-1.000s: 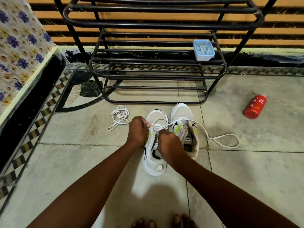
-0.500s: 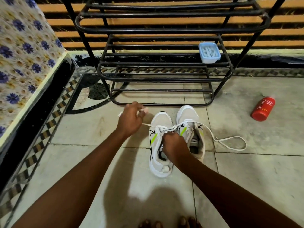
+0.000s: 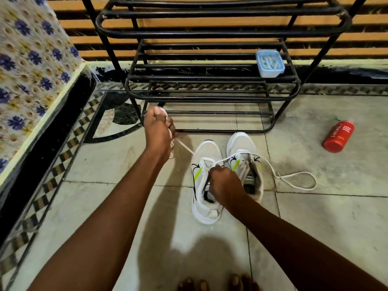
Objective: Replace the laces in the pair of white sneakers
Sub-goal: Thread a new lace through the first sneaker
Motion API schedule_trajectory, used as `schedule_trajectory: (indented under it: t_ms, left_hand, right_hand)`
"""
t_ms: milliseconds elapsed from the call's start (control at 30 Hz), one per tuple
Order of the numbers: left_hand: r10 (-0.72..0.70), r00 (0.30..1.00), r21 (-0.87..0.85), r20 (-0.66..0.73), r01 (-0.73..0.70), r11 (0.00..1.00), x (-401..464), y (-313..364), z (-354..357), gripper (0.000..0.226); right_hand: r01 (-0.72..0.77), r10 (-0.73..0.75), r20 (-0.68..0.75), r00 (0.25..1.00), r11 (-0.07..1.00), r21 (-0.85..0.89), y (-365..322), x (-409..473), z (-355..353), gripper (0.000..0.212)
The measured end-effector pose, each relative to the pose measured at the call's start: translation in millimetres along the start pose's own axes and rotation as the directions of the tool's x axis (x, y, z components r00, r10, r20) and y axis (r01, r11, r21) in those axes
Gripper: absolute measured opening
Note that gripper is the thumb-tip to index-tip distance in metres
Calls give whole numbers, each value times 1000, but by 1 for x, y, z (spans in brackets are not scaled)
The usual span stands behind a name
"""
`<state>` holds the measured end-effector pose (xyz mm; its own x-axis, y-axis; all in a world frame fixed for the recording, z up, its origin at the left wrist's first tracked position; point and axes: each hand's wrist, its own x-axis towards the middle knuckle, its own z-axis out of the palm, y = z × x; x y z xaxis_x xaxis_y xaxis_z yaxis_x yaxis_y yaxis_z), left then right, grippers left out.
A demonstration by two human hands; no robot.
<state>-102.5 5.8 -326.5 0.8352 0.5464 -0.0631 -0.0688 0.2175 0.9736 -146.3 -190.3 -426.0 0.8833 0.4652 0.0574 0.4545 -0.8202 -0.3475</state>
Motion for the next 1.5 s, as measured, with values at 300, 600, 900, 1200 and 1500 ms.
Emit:
schedule_trajectory:
  t_ms: [300, 600, 900, 1200, 1500]
  left_hand:
    - [-145, 774, 783, 616, -622, 2, -31, -65, -31, 25]
    - [153, 921, 807, 358, -387, 446, -29, -62, -17, 20]
    - [32, 986, 586, 162, -122, 801, -47, -51, -2, 27]
    - [48, 972, 659, 230, -192, 728, -37, -44, -21, 19]
    - [47, 970, 503, 239, -165, 849, -51, -15, -14, 11]
  right_hand:
    - [-19, 20, 51, 998, 999, -29, -4, 0, -3, 15]
    - [-12, 16, 71, 997, 998, -62, -4, 1, -5, 35]
    - [-55, 69, 181, 981, 995, -81, -11, 2, -21, 17]
    - [-150, 131, 156, 979, 982, 112, -13, 9, -45, 14]
    - [153, -81, 217, 973, 928, -340, 16, 52, -67, 38]
